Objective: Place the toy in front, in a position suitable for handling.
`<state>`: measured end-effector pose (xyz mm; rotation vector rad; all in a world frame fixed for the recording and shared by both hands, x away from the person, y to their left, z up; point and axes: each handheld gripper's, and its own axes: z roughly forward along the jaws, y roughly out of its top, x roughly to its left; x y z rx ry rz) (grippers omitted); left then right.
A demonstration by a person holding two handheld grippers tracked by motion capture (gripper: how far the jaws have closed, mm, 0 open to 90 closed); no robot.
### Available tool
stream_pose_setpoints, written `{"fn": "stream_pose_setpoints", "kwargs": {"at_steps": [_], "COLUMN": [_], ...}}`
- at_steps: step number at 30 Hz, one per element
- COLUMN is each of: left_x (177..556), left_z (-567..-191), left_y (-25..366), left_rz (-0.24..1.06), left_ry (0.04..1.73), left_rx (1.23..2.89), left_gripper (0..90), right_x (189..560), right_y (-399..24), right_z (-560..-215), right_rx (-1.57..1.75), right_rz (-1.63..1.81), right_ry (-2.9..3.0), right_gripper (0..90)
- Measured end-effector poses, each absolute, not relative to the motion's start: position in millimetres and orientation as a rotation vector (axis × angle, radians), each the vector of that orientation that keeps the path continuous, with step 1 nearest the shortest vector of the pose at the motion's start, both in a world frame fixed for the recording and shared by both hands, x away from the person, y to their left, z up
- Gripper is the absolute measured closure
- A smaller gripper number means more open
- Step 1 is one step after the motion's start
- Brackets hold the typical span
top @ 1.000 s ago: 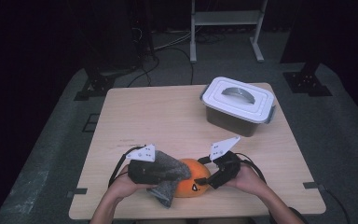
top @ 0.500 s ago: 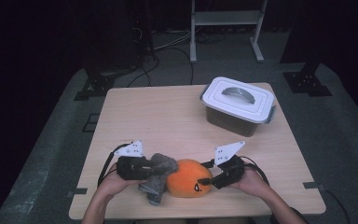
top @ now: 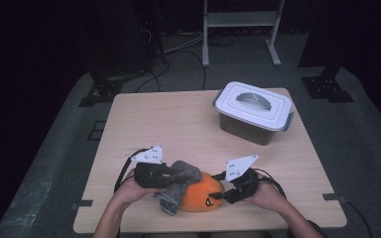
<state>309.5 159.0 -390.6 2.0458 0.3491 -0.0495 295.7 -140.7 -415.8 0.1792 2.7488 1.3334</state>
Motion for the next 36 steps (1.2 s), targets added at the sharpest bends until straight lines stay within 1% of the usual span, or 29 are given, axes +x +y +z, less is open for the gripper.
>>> {"fn": "stream_pose_setpoints", "kwargs": {"at_steps": [1, 4, 5, 10, 12, 13, 14, 15, 16, 17, 18, 19, 20, 21, 27, 28, 29, 30, 31, 34, 36], "left_x": [309.1, 308.2, 306.1, 303.9, 303.9, 304.2, 304.2, 304.9, 304.9, 304.0, 304.0, 302.3, 302.3, 301.8, 302.1, 301.0, 299.1, 299.1, 297.2, 296.6, 296.6], "left_z": [-395.0, -399.2, -404.8, -406.6, -403.5, -396.1, -396.1, -388.9, -388.9, -380.5, -380.5, -376.7, -376.7, -377.9, -394.3, -396.3, -398.1, -398.1, -399.3, -400.2, -402.2], "left_y": [169.0, 178.6, 190.3, 202.9, 202.4, 195.4, 195.4, 185.8, 185.8, 168.7, 168.7, 155.3, 155.3, 145.3, 152.5, 155.3, 159.2, 159.2, 165.8, 170.9, 176.8], "left_rz": [-0.031, -0.02, -0.019, -0.006, -0.01, -0.015, -0.015, -0.02, -0.02, -0.03, -0.03, -0.023, -0.023, -0.028, -0.07, -0.073, -0.064, -0.064, -0.054, -0.045, -0.045], "left_ry": [0.38, 0.413, 0.448, 0.486, 0.476, 0.439, 0.439, 0.399, 0.399, 0.34, 0.34, 0.299, 0.299, 0.277, 0.336, 0.345, 0.355, 0.355, 0.37, 0.384, 0.396], "left_rx": [2.055, 2.065, 2.065, 2.069, 2.058, 2.037, 2.037, 2.024, 2.024, 2.027, 2.027, 2.06, 2.06, 2.085, 2.063, 2.059, 2.067, 2.067, 2.076, 2.084, 2.08], "left_gripper": [76.9, 76.8, 76.8, 76.9, 76.9, 76.9, 76.9, 76.9, 76.9, 76.8, 76.9, 76.8, 76.8, 76.8, 77.0, 77.0, 77.0, 77.0, 77.0, 77.0, 76.9], "right_x": [296.3, 297.2, 297.5, 298.3, 298.6, 298.3, 298.3, 297.8, 297.8, 296.9, 296.9, 296.1, 296.1, 296.0, 297.6, 297.4, 297.9, 297.9, 298.5, 300.5, 303.1], "right_y": [-142.5, -143.4, -142.9, -140.6, -139.7, -138.8, -138.8, -137.8, -137.8, -136.5, -136.5, -136.7, -136.7, -139.9, -149.6, -149.0, -146.9, -146.9, -147.0, -150.2, -153.0], "right_z": [-416.0, -415.5, -415.2, -413.5, -413.2, -412.6, -412.6, -412.0, -412.0, -411.1, -411.1, -410.1, -410.1, -410.0, -410.6, -411.4, -412.7, -412.7, -411.0, -409.2, -410.8], "right_rx": [0.181, 0.187, 0.189, 0.183, 0.191, 0.189, 0.189, 0.184, 0.184, 0.177, 0.177, 0.166, 0.166, 0.166, 0.193, 0.202, 0.23, 0.23, 0.258, 0.298, 0.335], "right_rz": [1.338, 1.335, 1.335, 1.329, 1.334, 1.332, 1.332, 1.335, 1.335, 1.333, 1.333, 1.32, 1.32, 1.309, 1.329, 1.345, 1.372, 1.372, 1.399, 1.416, 1.433], "right_ry": [2.749, 2.751, 2.754, 2.752, 2.75, 2.747, 2.747, 2.742, 2.742, 2.739, 2.739, 2.74, 2.74, 2.742, 2.739, 2.741, 2.739, 2.739, 2.725, 2.707, 2.713], "right_gripper": [45.5, 45.4, 45.4, 45.3, 45.3, 45.3, 45.3, 45.3, 45.3, 45.4, 45.4, 45.4, 45.4, 45.7, 45.9, 43.7, 37.2, 37.2, 33.9, 33.2, 30.9]}}
